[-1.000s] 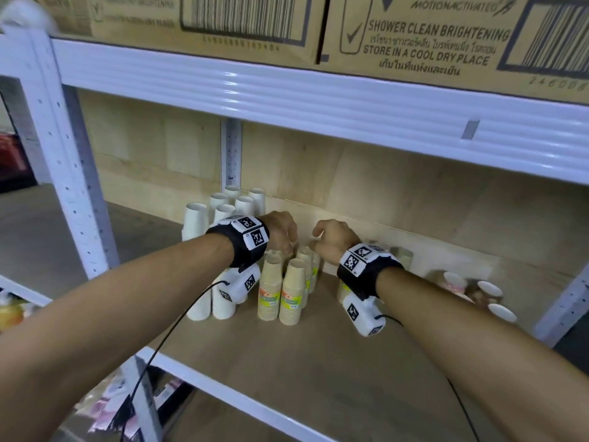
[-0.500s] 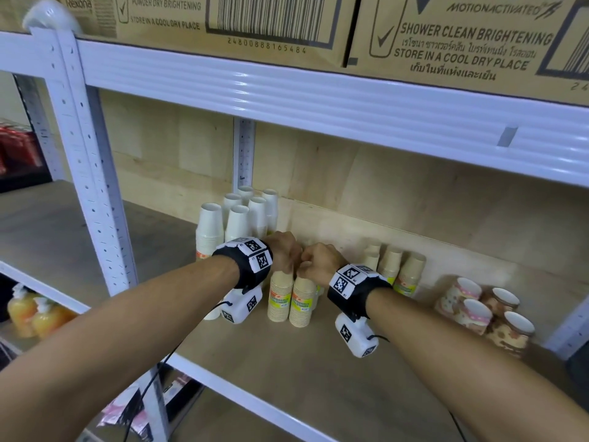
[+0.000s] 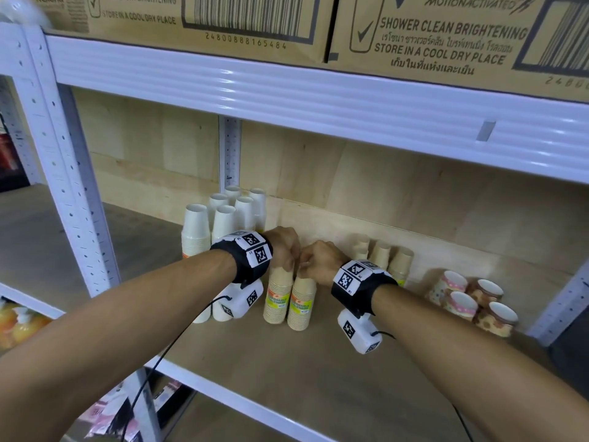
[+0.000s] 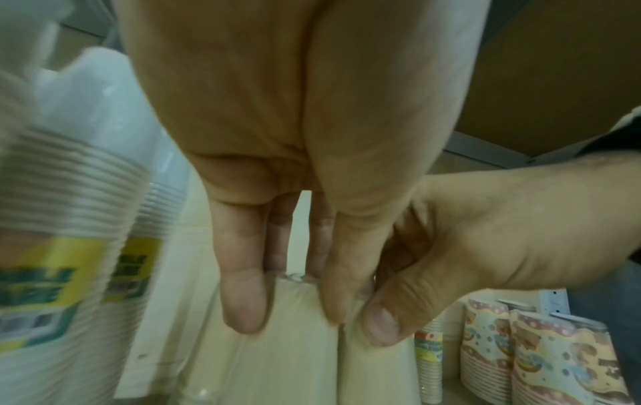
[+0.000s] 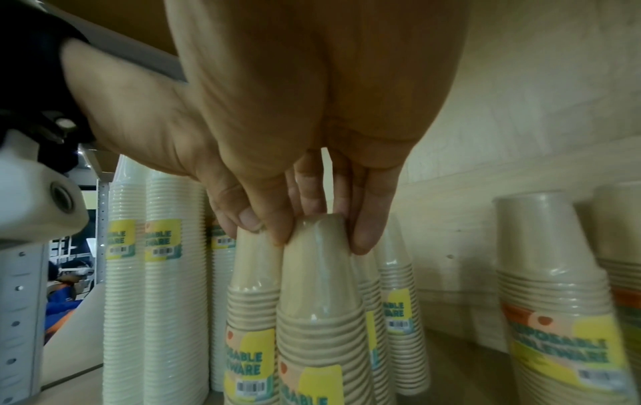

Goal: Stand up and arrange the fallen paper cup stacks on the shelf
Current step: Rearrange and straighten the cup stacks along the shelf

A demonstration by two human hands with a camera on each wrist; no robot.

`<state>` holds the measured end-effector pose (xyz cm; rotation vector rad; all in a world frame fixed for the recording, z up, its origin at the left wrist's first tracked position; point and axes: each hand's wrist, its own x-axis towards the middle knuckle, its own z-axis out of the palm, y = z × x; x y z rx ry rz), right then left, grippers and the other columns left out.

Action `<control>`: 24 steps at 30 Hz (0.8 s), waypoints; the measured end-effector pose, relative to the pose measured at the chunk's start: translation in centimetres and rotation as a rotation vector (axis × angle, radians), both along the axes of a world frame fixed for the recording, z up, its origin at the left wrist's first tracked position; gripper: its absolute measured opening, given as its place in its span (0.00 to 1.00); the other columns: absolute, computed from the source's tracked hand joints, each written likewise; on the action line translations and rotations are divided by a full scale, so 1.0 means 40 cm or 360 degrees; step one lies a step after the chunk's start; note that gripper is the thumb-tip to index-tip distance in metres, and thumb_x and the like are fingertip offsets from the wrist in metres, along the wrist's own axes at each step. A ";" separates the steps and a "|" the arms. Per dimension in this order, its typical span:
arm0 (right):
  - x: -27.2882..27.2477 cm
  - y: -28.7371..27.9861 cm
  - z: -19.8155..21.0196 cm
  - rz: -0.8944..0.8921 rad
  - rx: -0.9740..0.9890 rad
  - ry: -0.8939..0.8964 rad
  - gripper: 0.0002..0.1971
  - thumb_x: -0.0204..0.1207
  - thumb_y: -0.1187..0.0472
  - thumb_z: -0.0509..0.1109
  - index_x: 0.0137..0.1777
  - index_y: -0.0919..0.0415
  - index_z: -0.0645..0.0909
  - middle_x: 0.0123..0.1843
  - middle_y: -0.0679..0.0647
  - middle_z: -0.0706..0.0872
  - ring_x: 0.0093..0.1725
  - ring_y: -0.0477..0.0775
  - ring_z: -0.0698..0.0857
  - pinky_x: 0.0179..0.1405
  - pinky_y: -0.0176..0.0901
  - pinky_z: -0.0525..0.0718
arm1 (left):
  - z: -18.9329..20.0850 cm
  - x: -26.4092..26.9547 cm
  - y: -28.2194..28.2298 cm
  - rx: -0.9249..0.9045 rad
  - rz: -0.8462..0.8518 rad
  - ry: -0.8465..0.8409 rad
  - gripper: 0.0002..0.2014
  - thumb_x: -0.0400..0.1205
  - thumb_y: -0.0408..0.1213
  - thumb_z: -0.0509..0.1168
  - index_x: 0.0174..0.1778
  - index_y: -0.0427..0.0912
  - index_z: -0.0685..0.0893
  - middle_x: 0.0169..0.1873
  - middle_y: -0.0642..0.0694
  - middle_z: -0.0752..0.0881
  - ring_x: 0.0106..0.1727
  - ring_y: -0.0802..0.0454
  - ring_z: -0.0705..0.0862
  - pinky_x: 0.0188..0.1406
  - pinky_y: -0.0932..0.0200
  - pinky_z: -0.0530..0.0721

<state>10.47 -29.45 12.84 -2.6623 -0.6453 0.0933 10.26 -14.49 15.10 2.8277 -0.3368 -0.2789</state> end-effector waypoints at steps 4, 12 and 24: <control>-0.012 -0.061 0.025 -0.0044 0.0008 -0.0001 0.08 0.70 0.60 0.77 0.47 0.60 0.89 0.38 0.49 0.86 0.38 0.46 0.82 0.31 0.33 0.75 | 0.014 0.013 -0.051 -0.0042 -0.0056 -0.0018 0.14 0.75 0.31 0.75 0.56 0.41 0.90 0.52 0.46 0.89 0.51 0.50 0.85 0.45 0.60 0.82; -0.001 -0.205 0.058 -0.0324 -0.0128 -0.0058 0.10 0.69 0.55 0.78 0.49 0.56 0.88 0.45 0.50 0.88 0.47 0.50 0.85 0.37 0.36 0.78 | 0.052 0.039 -0.199 0.0017 -0.0161 -0.0084 0.12 0.76 0.33 0.75 0.55 0.37 0.89 0.52 0.42 0.90 0.47 0.48 0.87 0.39 0.59 0.84; 0.013 -0.411 0.061 -0.0609 -0.0224 -0.0089 0.06 0.69 0.59 0.73 0.46 0.56 0.86 0.46 0.52 0.87 0.45 0.53 0.83 0.38 0.40 0.77 | 0.052 0.094 -0.406 -0.0071 -0.0375 -0.0206 0.17 0.77 0.31 0.73 0.62 0.39 0.87 0.58 0.44 0.86 0.57 0.46 0.85 0.51 0.59 0.84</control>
